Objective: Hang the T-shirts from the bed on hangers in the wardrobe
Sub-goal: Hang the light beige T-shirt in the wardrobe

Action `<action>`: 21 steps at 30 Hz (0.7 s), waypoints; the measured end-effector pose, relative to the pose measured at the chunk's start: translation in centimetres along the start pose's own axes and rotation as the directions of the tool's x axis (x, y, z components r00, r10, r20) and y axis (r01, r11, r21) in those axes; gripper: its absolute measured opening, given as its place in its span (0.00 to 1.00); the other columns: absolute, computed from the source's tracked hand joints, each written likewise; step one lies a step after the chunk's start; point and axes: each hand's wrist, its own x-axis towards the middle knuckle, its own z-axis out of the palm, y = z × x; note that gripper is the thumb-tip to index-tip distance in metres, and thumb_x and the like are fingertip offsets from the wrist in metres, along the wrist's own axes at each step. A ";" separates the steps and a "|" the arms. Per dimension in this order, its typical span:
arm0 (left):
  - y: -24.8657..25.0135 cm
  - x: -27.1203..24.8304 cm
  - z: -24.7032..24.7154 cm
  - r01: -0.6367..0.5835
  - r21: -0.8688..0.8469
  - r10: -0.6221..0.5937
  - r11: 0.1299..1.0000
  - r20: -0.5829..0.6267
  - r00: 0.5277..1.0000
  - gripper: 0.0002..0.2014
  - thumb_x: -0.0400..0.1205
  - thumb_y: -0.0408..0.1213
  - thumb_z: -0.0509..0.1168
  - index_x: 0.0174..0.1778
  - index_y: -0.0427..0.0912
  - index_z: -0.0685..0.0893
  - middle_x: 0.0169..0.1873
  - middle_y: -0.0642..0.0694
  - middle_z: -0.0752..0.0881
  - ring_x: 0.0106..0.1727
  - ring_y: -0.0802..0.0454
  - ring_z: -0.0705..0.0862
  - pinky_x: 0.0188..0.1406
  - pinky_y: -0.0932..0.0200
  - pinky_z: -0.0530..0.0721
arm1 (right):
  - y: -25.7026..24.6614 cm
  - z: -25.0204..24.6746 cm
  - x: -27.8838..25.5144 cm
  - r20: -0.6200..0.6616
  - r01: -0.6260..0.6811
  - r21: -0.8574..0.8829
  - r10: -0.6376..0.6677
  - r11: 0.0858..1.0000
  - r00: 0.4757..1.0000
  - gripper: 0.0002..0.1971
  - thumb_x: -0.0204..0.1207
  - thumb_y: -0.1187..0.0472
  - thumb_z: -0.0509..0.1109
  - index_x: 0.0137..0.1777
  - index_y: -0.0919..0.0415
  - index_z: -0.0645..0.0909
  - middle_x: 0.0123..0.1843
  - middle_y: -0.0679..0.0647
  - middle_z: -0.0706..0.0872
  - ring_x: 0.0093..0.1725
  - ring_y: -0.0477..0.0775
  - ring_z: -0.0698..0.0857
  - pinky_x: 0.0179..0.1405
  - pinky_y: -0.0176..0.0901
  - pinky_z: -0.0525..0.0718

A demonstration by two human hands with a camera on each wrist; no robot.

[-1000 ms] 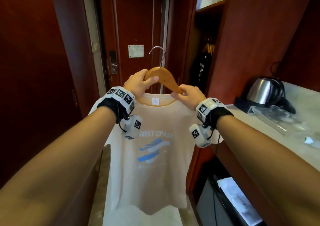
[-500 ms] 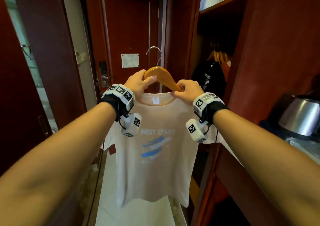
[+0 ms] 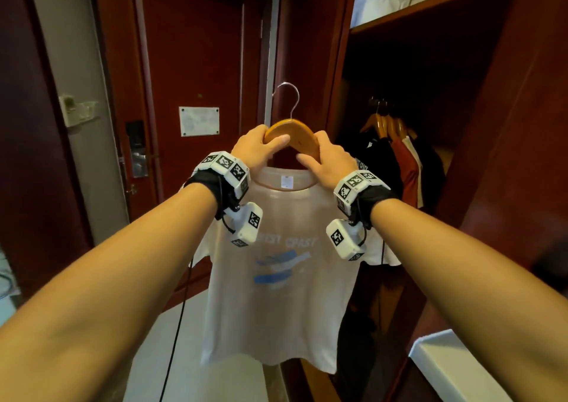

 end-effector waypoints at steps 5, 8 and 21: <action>-3.1 8.3 4.0 -0.104 0.076 0.094 0.992 0.120 0.988 0.19 0.81 0.50 0.71 0.60 0.41 0.77 0.44 0.49 0.83 0.46 0.49 0.83 0.49 0.53 0.80 | 4.1 1.8 5.4 -0.127 -0.111 -0.130 0.094 0.985 0.987 0.25 0.84 0.39 0.62 0.73 0.52 0.64 0.58 0.56 0.87 0.54 0.66 0.87 0.52 0.55 0.81; -4.6 13.4 6.8 -0.152 0.114 0.130 0.982 0.180 0.975 0.22 0.79 0.46 0.73 0.64 0.44 0.75 0.45 0.47 0.83 0.49 0.44 0.85 0.53 0.47 0.83 | 6.3 2.0 8.4 -0.176 -0.207 -0.186 0.174 0.961 0.969 0.25 0.85 0.42 0.62 0.75 0.52 0.63 0.61 0.56 0.85 0.57 0.66 0.86 0.49 0.53 0.75; -1.7 28.9 19.7 -0.500 0.362 0.412 0.787 0.296 0.862 0.20 0.83 0.50 0.67 0.64 0.43 0.74 0.51 0.41 0.85 0.51 0.37 0.86 0.43 0.47 0.81 | 15.8 -1.2 17.0 -0.282 -0.484 -0.467 0.395 0.740 0.874 0.22 0.86 0.44 0.62 0.74 0.53 0.66 0.56 0.57 0.85 0.48 0.61 0.86 0.43 0.50 0.79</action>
